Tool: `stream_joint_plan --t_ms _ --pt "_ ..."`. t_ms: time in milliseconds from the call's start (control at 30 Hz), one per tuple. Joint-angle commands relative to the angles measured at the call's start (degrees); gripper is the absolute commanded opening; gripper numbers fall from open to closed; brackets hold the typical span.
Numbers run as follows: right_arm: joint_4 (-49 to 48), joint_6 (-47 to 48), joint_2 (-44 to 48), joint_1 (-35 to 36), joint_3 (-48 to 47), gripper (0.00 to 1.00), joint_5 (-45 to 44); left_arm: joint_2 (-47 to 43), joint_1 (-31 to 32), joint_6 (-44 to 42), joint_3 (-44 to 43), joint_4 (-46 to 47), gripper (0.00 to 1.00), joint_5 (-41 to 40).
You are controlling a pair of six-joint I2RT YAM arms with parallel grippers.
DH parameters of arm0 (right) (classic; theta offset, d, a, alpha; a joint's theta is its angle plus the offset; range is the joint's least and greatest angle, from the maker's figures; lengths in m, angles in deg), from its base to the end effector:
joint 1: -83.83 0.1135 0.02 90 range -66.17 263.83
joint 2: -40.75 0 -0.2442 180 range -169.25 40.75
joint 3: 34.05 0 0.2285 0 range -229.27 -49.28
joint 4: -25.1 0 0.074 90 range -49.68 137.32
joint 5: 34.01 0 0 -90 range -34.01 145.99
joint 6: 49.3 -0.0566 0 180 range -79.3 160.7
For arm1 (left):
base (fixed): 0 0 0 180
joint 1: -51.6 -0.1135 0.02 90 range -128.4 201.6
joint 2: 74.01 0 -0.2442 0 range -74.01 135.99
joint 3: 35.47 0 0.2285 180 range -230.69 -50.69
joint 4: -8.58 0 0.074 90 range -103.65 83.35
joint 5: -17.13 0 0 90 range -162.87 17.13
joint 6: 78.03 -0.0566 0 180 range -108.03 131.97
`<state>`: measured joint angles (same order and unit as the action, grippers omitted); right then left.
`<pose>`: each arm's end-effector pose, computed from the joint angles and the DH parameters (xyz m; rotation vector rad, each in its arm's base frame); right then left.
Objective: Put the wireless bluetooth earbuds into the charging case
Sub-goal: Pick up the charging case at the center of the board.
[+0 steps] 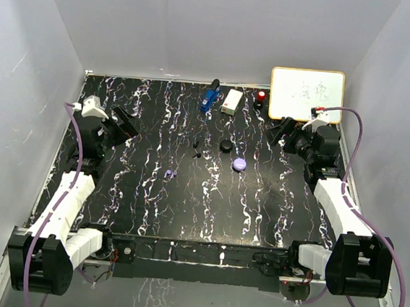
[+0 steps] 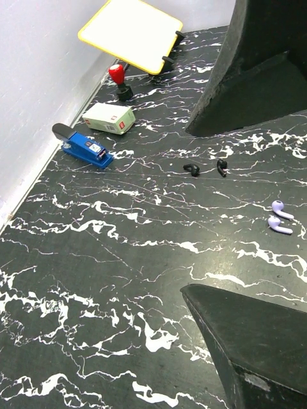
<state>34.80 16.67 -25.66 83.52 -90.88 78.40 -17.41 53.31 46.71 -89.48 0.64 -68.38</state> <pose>0.2669 0.0201 0.2576 0.1406 1.9292 0.6507 0.2418 -0.0117 0.2832 -0.4512 1.7263 -0.5300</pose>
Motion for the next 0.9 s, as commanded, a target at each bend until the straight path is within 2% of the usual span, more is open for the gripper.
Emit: stream_joint_plan --t_ms 0,500,733,867 --pt "-1.20 0.82 0.51 0.14 -2.31 0.98 -0.28 -2.16 -0.13 -0.71 0.28 0.51 0.99 2.90" --pt "1.88 2.55 0.17 3.02 -2.66 0.98 -2.19 -0.84 -0.07 -2.57 0.23 1.07 0.99 9.48" --pt "6.76 6.19 -5.06 13.44 -6.96 0.98 -13.05 -0.64 2.95 -6.15 -0.98 -3.54 0.99 8.73" --pt "8.21 7.31 -9.57 19.83 -10.19 0.98 -20.24 1.70 7.80 -7.41 -2.16 -5.26 0.99 3.91"
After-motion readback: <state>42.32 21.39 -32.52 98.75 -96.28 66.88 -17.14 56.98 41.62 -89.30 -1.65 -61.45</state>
